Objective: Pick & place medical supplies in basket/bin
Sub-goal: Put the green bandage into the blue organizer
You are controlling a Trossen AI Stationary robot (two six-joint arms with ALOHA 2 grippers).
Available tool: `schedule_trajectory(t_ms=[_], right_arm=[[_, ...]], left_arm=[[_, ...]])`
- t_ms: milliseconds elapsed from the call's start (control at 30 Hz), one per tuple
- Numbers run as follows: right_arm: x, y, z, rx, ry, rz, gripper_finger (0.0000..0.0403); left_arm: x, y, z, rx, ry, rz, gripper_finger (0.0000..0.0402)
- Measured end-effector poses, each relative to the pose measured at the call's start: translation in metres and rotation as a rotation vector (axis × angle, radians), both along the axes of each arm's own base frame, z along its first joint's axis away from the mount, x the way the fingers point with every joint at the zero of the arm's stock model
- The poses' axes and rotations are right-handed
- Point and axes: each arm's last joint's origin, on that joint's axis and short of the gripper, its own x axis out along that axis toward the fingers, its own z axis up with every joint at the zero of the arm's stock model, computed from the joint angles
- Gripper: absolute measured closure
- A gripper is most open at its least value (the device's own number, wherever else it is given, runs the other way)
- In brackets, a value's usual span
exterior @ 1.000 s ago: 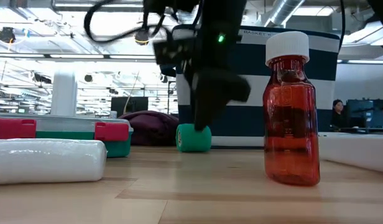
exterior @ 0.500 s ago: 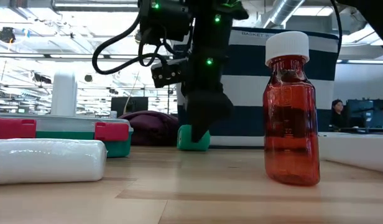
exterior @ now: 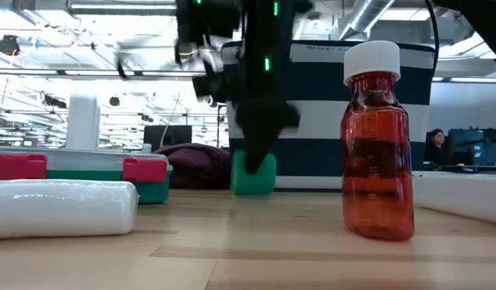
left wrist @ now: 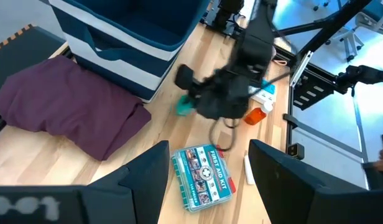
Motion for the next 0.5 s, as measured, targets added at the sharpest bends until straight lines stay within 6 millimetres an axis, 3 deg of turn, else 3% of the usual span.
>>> schedule_trajectory(t_ms=[133, 300, 400, 500], right_arm=[[0.005, 0.021, 0.047, 0.039, -0.067, 0.037, 0.0335], [0.003, 0.029, 0.12, 0.009, -0.215, 0.083, 0.0326], [-0.013, 0.028, 0.159, -0.037, -0.405, 0.064, 0.0325], [-0.034, 0.014, 0.21, -0.1, -0.608, -0.014, 0.0325]], left_arm=[[0.0, 0.0, 0.0, 0.01, 0.003, 0.014, 0.0191], [0.0, 0.001, 0.0, 0.015, 0.004, 0.022, 0.0191], [0.0, 0.001, 0.0, 0.018, 0.005, 0.026, 0.0191], [0.0, 0.001, 0.0, 0.02, 0.006, 0.027, 0.0191]])
